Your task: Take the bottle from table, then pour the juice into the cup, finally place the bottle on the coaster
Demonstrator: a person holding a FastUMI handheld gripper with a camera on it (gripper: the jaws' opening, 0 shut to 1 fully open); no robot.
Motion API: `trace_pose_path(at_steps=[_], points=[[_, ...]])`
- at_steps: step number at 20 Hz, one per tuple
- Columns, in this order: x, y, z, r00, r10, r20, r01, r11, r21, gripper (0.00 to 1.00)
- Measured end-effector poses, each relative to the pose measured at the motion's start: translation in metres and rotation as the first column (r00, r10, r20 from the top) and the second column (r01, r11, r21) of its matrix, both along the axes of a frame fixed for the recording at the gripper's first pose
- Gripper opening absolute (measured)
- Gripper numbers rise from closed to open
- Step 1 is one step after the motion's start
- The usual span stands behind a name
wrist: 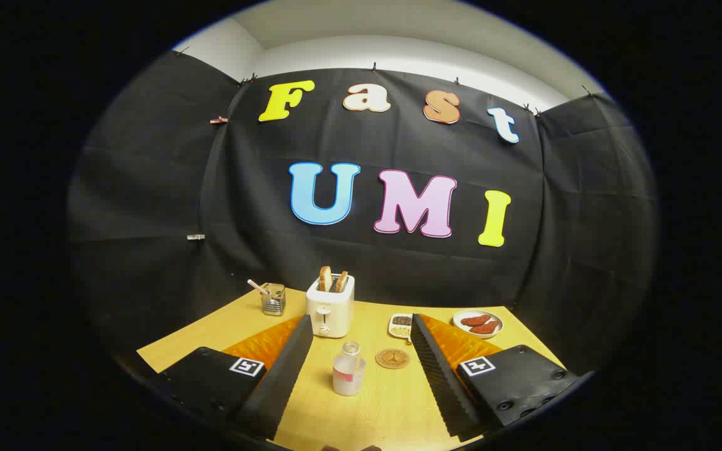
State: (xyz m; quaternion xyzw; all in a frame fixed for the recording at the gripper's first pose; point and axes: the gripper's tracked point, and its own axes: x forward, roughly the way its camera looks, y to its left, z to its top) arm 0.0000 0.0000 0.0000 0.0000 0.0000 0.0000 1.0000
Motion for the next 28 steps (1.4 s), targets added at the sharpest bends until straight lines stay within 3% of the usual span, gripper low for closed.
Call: trace_pose_path(at_steps=[12,17,28], points=[[-0.010,0.040,-0.008,0.999,0.044,0.015,-0.044,0.998,0.049,0.97],[-0.008,0.052,-0.029,1.000,0.012,-0.013,-0.011,0.998,0.065,0.97],[0.033,0.037,-0.069,0.988,-0.143,-0.060,0.147,0.987,0.067,0.97]])
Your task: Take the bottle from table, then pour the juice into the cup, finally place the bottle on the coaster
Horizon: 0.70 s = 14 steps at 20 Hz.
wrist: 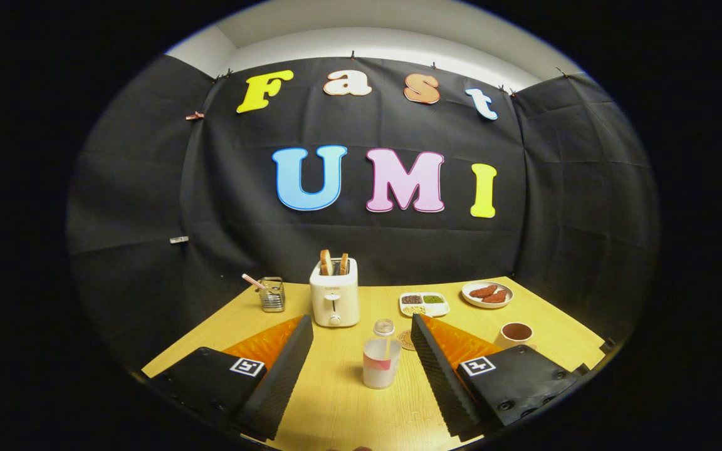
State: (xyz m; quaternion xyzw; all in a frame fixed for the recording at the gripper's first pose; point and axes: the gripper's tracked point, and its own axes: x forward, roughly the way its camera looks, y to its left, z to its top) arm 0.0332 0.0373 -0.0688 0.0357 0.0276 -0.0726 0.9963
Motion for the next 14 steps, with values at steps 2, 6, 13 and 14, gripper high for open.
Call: trace_pose_path(at_steps=[2,6,13,14], points=[[0.009,-0.002,-0.013,1.000,-0.016,-0.018,0.015,1.000,-0.010,0.97],[0.028,-0.007,-0.043,0.997,-0.043,-0.059,0.041,0.999,-0.031,0.97],[0.067,-0.010,-0.092,0.988,-0.066,-0.140,0.057,0.996,-0.066,0.97],[0.072,-0.013,-0.097,0.987,-0.071,-0.144,0.063,0.996,-0.063,0.97]])
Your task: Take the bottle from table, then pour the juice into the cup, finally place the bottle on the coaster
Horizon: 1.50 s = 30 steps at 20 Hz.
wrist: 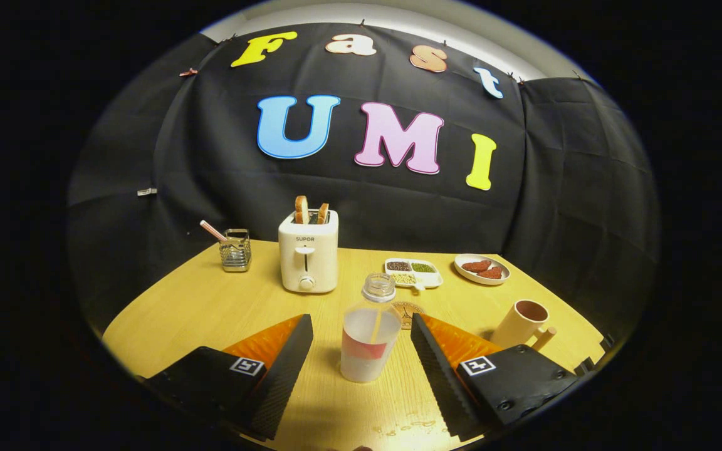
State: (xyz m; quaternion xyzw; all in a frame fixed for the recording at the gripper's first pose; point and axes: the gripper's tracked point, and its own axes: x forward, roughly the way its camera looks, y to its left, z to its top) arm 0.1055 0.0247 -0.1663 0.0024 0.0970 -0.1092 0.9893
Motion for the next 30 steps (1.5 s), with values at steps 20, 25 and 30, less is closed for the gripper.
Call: trace_pose_path(at_steps=[20,25,30], points=[[0.065,-0.027,-0.075,0.996,-0.069,-0.054,0.068,0.997,-0.021,0.83],[0.063,-0.029,-0.077,0.997,-0.055,-0.062,0.056,0.998,0.022,0.77],[0.061,-0.023,-0.078,0.997,0.007,-0.076,-0.001,0.997,0.076,0.74]])
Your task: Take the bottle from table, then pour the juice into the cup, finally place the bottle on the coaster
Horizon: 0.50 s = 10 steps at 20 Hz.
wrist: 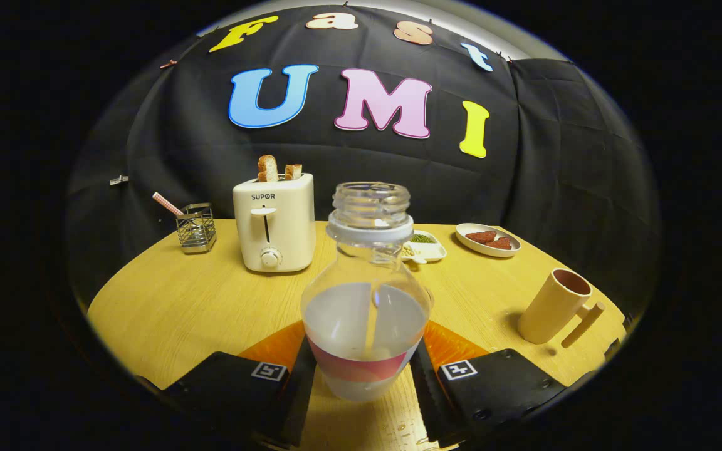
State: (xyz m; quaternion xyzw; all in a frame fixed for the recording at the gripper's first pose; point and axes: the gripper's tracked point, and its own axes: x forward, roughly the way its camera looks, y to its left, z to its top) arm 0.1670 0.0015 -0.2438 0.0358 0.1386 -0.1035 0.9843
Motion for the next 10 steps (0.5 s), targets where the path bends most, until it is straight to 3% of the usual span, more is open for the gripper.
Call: trace_pose_path(at_steps=[2,6,10], points=[[-0.001,0.013,-0.001,0.997,0.076,-0.022,-0.074,0.993,0.088,0.73],[-0.015,-0.015,0.016,1.000,-0.003,-0.012,0.004,0.995,0.099,0.72],[-0.024,-0.040,0.033,0.999,-0.017,-0.029,0.019,0.995,0.100,0.72]])
